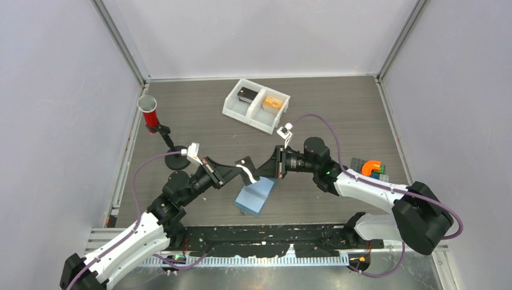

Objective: Take the credit cards out of the card holder
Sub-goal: Remove the credit card from the card holder, then place the credit card in the storage box.

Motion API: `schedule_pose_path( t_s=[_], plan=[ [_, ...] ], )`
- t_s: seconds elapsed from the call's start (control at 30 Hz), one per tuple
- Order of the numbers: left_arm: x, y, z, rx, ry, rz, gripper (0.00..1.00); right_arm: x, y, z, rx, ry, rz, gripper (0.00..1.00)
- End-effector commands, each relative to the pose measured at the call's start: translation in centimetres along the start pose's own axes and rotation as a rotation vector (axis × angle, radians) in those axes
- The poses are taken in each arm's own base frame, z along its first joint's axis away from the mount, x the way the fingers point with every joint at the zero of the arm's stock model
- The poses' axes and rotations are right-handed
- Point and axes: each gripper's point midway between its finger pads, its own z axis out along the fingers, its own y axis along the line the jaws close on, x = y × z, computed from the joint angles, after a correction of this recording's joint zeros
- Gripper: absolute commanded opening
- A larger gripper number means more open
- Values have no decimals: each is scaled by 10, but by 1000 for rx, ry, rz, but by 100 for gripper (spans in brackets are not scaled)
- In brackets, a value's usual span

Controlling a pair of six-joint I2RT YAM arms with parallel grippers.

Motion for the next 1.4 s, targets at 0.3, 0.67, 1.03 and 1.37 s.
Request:
schedule_pose_path(
  t_s=[0.3, 0.67, 1.03, 1.37],
  plan=[
    [4, 6, -21, -105, 62, 155, 41, -6, 36, 14, -188, 161, -138, 5],
    [3, -3, -39, -156, 167, 374, 52, 24, 40, -1, -249, 313, -215, 5],
    [28, -28, -40, -57, 377, 421, 50, 43, 51, -5, -293, 426, -248, 5],
    [47, -42, -33, 82, 438, 318, 0, 48, 32, -14, -206, 455, -277, 17]
  ],
)
